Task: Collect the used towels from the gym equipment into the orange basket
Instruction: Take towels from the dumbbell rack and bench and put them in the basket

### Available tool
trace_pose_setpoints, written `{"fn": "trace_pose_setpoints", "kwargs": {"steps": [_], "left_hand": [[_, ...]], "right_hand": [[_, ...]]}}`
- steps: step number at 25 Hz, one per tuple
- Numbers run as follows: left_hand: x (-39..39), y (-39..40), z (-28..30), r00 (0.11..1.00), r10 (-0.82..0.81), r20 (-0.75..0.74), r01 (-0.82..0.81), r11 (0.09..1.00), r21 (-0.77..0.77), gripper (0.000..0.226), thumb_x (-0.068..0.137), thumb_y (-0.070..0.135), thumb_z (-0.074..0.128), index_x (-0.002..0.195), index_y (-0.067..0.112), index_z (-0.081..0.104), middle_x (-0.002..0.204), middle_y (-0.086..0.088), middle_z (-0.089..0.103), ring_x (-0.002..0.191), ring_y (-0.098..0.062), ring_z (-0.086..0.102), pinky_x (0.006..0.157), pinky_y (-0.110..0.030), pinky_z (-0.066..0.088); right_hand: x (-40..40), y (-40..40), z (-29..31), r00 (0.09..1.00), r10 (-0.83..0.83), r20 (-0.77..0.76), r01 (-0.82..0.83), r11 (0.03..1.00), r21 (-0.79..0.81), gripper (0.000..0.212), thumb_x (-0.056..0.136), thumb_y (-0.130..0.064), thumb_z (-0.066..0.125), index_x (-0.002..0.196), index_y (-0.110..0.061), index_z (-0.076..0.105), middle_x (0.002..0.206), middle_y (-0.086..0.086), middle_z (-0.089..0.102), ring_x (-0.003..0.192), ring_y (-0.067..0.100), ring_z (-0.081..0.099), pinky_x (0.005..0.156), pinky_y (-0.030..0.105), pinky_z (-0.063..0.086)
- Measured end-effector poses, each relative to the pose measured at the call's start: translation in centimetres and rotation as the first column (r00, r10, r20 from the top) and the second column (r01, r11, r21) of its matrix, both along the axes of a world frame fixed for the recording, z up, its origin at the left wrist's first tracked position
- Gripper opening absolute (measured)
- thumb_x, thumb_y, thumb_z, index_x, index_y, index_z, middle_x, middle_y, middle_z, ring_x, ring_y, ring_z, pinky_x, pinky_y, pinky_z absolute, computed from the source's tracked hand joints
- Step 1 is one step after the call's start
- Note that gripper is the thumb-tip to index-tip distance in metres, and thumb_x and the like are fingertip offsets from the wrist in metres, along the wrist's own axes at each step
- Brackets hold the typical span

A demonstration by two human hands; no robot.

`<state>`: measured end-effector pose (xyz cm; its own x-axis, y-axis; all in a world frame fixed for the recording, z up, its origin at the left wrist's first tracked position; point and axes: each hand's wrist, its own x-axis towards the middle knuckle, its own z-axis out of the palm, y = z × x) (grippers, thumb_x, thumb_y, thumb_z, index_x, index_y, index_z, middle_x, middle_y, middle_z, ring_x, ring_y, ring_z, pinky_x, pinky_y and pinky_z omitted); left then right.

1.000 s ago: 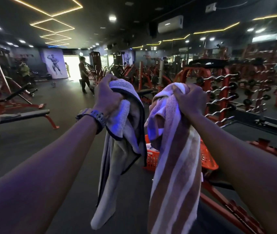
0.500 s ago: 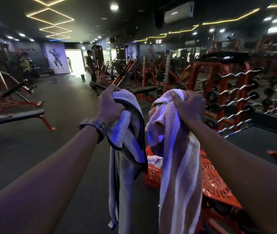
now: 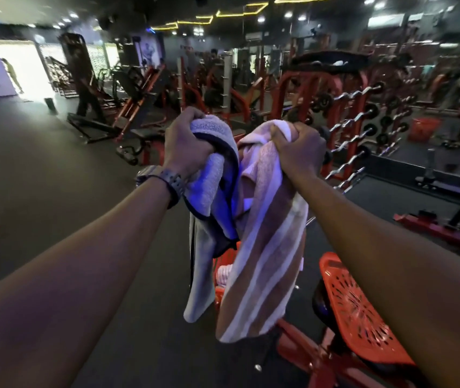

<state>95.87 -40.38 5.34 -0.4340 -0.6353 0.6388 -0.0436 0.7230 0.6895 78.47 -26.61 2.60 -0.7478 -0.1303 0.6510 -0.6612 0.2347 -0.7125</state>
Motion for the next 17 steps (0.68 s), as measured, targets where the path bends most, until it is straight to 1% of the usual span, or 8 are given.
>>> {"fn": "trace_pose_setpoints", "kwargs": {"steps": [2, 4, 6, 8, 10, 12, 14, 17], "left_hand": [[-4.5, -4.0, -1.9, 0.999, -0.035, 0.017, 0.035, 0.999, -0.003, 0.035, 0.064, 0.005, 0.069, 0.094, 0.019, 0.060, 0.086, 0.002, 0.062, 0.075, -0.013, 0.055, 0.065, -0.023, 0.046], [-9.3, -7.6, -3.9, 0.998, -0.051, 0.045, 0.051, 0.999, 0.007, 0.034, 0.064, 0.005, 0.069, 0.095, 0.016, 0.061, 0.086, 0.003, 0.062, 0.076, -0.014, 0.055, 0.065, -0.024, 0.045], [-13.4, -10.6, -5.3, 0.995, -0.075, 0.068, 0.073, 0.997, 0.031, 0.033, 0.065, 0.006, 0.070, 0.095, 0.016, 0.061, 0.085, 0.003, 0.063, 0.075, -0.013, 0.055, 0.066, -0.022, 0.045], [-17.0, -13.4, -6.5, 0.990, -0.116, 0.077, 0.112, 0.992, 0.056, 0.033, 0.064, 0.006, 0.071, 0.095, 0.015, 0.061, 0.086, 0.003, 0.064, 0.074, -0.012, 0.053, 0.065, -0.018, 0.044], [-20.6, -16.3, -8.0, 0.984, -0.159, 0.082, 0.154, 0.986, 0.067, 0.033, 0.064, 0.008, 0.073, 0.094, 0.013, 0.061, 0.085, 0.002, 0.063, 0.073, -0.011, 0.052, 0.064, -0.017, 0.042], [-23.8, -19.5, -10.1, 0.976, -0.199, 0.084, 0.191, 0.977, 0.096, 0.033, 0.063, 0.011, 0.075, 0.093, 0.013, 0.060, 0.084, 0.004, 0.062, 0.073, -0.011, 0.052, 0.065, -0.019, 0.043], [-26.7, -22.5, -12.9, 0.968, -0.242, 0.068, 0.231, 0.963, 0.142, 0.033, 0.062, 0.014, 0.076, 0.091, 0.018, 0.060, 0.083, 0.005, 0.061, 0.073, -0.009, 0.052, 0.067, -0.022, 0.045], [-30.6, -27.0, -19.3, 0.945, -0.315, 0.087, 0.287, 0.928, 0.239, 0.037, 0.063, 0.014, 0.080, 0.093, 0.022, 0.059, 0.089, 0.002, 0.065, 0.077, -0.010, 0.055, 0.071, -0.028, 0.048]], "right_hand": [[-3.8, -4.0, -2.1, 0.999, -0.009, 0.035, 0.010, 1.000, -0.008, 0.044, 0.080, -0.058, 0.065, 0.080, -0.014, 0.069, 0.079, 0.009, 0.072, 0.071, 0.029, 0.061, 0.061, 0.036, 0.043], [-7.5, -8.0, -4.6, 0.996, -0.027, 0.090, 0.028, 1.000, -0.013, 0.043, 0.079, -0.058, 0.065, 0.080, -0.015, 0.069, 0.078, 0.007, 0.072, 0.074, 0.030, 0.064, 0.061, 0.030, 0.035], [-10.7, -11.3, -6.4, 0.989, -0.046, 0.144, 0.048, 0.999, -0.008, 0.042, 0.080, -0.057, 0.067, 0.078, -0.016, 0.068, 0.078, 0.009, 0.072, 0.075, 0.032, 0.064, 0.062, 0.029, 0.031], [-13.5, -14.1, -7.6, 0.983, -0.068, 0.172, 0.068, 0.998, 0.004, 0.042, 0.082, -0.056, 0.068, 0.079, -0.014, 0.068, 0.081, 0.010, 0.072, 0.077, 0.033, 0.065, 0.062, 0.030, 0.031], [-16.4, -17.1, -8.8, 0.978, -0.098, 0.184, 0.096, 0.995, 0.016, 0.042, 0.083, -0.056, 0.067, 0.083, -0.014, 0.070, 0.084, 0.010, 0.073, 0.080, 0.034, 0.065, 0.062, 0.031, 0.035], [-19.1, -19.9, -10.6, 0.972, -0.133, 0.192, 0.132, 0.991, 0.018, 0.042, 0.083, -0.054, 0.067, 0.085, -0.013, 0.071, 0.083, 0.009, 0.074, 0.079, 0.034, 0.065, 0.063, 0.030, 0.035], [-21.4, -22.5, -13.0, 0.961, -0.175, 0.215, 0.169, 0.985, 0.043, 0.040, 0.082, -0.053, 0.067, 0.087, -0.013, 0.071, 0.083, 0.008, 0.073, 0.079, 0.033, 0.064, 0.063, 0.031, 0.036], [-24.1, -26.4, -18.9, 0.931, -0.228, 0.285, 0.201, 0.972, 0.121, 0.032, 0.082, -0.048, 0.067, 0.092, -0.017, 0.070, 0.085, 0.004, 0.073, 0.080, 0.030, 0.064, 0.064, 0.031, 0.039]]}}
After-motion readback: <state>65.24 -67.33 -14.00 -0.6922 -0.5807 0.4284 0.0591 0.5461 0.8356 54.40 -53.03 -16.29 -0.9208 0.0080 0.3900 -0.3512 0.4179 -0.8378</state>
